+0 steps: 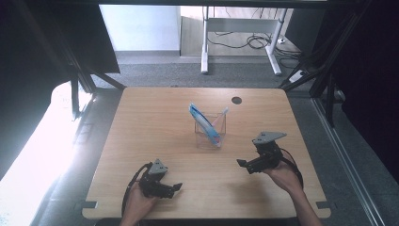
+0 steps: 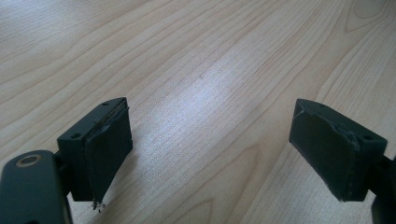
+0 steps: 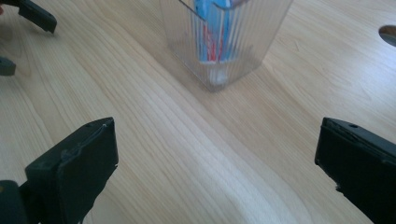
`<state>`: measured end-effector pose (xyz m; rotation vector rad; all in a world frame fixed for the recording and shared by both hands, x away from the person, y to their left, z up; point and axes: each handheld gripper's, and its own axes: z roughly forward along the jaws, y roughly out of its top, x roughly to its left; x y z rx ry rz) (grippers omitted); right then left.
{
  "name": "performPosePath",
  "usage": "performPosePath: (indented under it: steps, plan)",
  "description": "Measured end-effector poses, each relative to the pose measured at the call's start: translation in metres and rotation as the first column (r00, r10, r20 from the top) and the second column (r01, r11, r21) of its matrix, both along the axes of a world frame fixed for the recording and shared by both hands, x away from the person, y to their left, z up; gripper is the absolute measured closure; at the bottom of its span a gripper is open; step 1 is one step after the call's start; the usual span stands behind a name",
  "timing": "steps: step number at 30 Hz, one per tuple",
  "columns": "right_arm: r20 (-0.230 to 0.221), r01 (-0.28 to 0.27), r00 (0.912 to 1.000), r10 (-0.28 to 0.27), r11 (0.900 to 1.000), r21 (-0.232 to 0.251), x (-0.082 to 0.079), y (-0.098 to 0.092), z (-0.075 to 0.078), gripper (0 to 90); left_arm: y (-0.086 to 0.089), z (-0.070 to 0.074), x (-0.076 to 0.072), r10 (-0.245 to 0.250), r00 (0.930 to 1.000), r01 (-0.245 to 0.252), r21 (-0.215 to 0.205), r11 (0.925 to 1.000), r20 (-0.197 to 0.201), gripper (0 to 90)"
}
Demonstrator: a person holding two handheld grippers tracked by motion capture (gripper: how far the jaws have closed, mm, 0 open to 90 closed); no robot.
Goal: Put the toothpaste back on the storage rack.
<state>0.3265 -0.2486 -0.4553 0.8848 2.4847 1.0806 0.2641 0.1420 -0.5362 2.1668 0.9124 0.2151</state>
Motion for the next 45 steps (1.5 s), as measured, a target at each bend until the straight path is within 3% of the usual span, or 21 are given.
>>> performPosePath:
  steps: [14,23,34,45]
  plan:
    - [0.018,0.078,0.9968,-0.078,0.997,0.023,-0.029,-0.033,-0.017,0.0,0.0,0.001,-0.001,0.007,1.0,-0.007,-0.008,0.9999,0.004,13.2]
    - [0.022,0.126,0.9917,-0.127,0.992,0.032,-0.043,-0.046,-0.038,0.0,-0.001,0.001,-0.001,0.008,0.9999,-0.008,-0.006,1.0,0.007,13.3]
    - [0.004,0.128,0.9918,-0.128,0.991,-0.035,-0.05,-0.046,-0.067,0.0,0.0,0.001,-0.002,0.013,0.9998,-0.013,-0.004,0.9999,0.014,13.2]
    - [-0.031,0.103,0.9939,-0.106,0.992,-0.07,-0.052,-0.048,-0.078,0.0,0.0,0.002,0.0,0.024,0.9997,-0.024,-0.006,0.9997,0.009,13.2]
